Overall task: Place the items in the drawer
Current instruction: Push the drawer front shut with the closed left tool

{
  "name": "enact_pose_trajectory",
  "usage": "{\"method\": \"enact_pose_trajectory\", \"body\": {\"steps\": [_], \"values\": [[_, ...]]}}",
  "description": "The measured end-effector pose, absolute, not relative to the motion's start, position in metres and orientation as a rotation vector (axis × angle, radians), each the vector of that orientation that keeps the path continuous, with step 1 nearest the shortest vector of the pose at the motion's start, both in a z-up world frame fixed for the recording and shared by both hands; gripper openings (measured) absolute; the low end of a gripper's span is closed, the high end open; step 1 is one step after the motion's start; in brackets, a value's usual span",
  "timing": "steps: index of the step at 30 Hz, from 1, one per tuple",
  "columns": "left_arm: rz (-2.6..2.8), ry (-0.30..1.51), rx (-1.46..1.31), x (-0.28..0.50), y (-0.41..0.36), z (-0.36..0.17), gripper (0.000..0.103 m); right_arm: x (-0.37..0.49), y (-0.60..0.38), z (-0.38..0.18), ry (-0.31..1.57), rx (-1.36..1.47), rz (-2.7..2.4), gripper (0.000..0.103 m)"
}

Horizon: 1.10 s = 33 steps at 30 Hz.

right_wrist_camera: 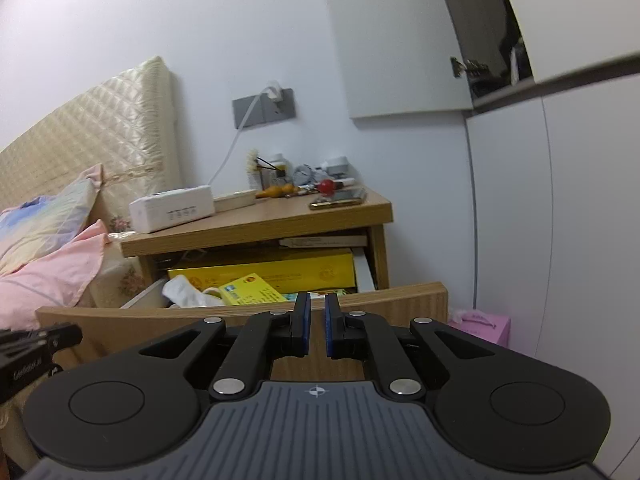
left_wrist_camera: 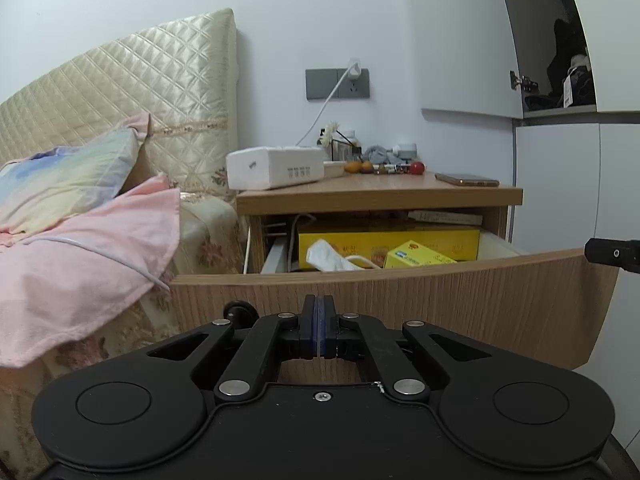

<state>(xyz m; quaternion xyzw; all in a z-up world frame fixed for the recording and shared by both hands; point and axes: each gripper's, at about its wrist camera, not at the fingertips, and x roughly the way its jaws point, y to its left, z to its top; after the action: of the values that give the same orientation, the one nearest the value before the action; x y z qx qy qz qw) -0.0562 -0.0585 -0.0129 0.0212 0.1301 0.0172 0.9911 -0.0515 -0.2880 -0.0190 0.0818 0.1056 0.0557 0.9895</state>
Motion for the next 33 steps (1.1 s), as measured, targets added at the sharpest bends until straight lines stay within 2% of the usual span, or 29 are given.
{"method": "enact_pose_trajectory", "body": {"steps": [15,33], "values": [[0.069,0.244,0.067,-0.044,-0.070,-0.017,0.000,-0.037,-0.283,-0.017,0.214,0.125,0.085,0.008],[0.117,0.219,0.110,0.010,-0.080,-0.022,0.000,0.032,-0.265,-0.016,0.157,0.079,0.026,0.010]]}}
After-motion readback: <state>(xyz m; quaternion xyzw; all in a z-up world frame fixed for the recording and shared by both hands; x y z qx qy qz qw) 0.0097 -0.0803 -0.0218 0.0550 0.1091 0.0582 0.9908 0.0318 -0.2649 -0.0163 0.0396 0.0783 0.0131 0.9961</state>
